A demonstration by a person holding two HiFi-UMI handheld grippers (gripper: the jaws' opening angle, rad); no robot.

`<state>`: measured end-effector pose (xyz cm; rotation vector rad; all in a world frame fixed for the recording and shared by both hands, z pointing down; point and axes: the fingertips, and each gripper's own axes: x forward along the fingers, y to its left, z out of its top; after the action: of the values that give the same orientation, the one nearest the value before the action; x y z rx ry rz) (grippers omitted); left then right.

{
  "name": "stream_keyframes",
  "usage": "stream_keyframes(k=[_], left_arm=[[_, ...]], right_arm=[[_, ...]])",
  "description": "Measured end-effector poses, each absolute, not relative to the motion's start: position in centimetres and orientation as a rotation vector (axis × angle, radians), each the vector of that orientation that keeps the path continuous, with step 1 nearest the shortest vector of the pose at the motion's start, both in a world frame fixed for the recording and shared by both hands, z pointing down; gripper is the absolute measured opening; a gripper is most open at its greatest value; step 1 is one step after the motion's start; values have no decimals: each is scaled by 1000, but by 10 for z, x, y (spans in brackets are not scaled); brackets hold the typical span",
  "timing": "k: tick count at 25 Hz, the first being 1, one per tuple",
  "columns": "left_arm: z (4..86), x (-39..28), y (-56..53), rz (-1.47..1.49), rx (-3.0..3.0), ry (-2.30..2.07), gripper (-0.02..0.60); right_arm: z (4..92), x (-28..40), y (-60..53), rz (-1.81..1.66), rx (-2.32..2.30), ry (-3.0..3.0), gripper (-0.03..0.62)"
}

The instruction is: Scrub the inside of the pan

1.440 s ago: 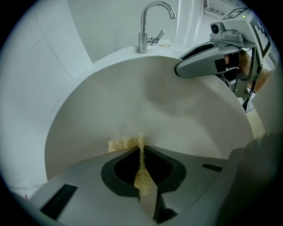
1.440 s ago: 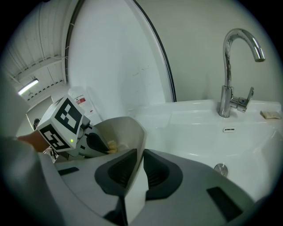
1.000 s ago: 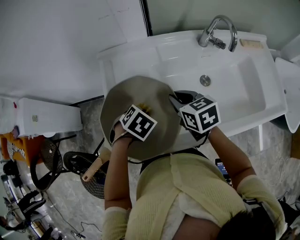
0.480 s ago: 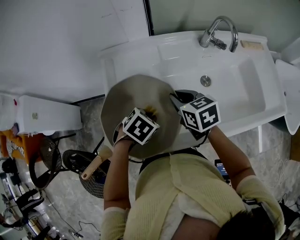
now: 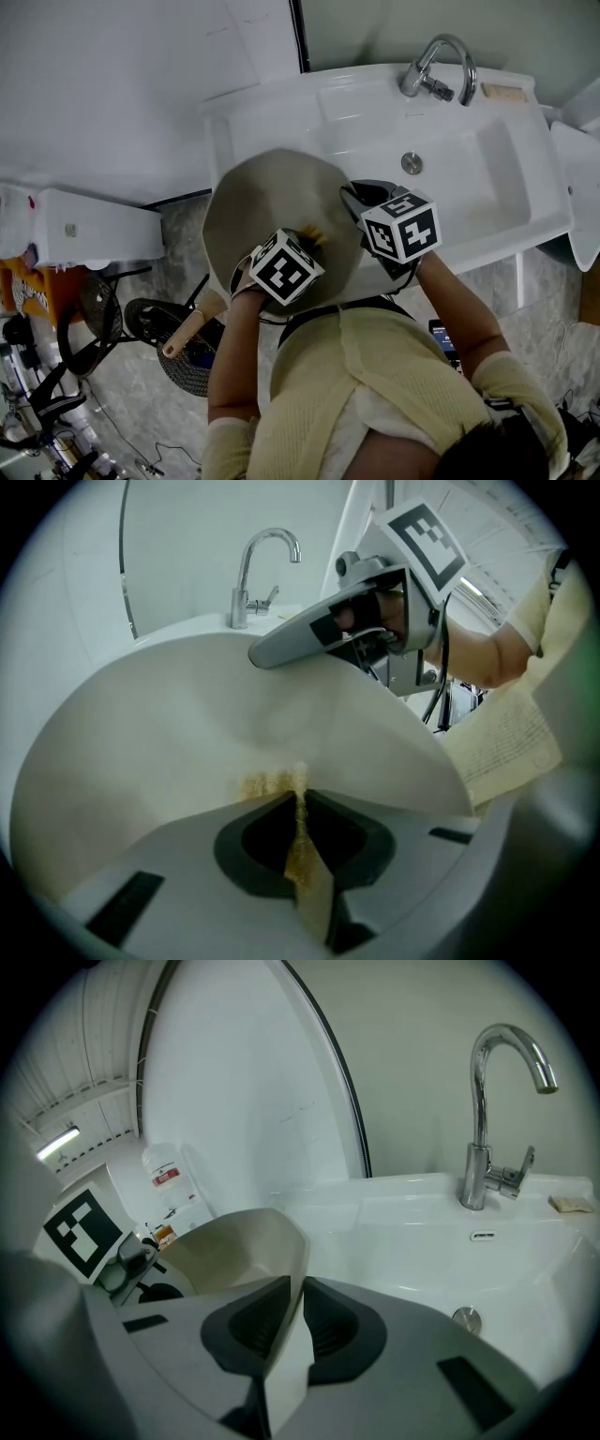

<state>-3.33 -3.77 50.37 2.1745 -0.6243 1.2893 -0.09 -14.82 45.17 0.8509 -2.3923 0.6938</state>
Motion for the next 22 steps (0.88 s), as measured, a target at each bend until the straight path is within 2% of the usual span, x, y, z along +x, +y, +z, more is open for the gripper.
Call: stream_keyframes(k=[10,22], left_arm=[[502,-24,-23,1268,2197,-553,81],[464,-30,-38,1094,2275,-738,81]], right_arm=[[451,-1,-148,699,863,-2400,48],[450,0,-145,693,858,-2416,48]])
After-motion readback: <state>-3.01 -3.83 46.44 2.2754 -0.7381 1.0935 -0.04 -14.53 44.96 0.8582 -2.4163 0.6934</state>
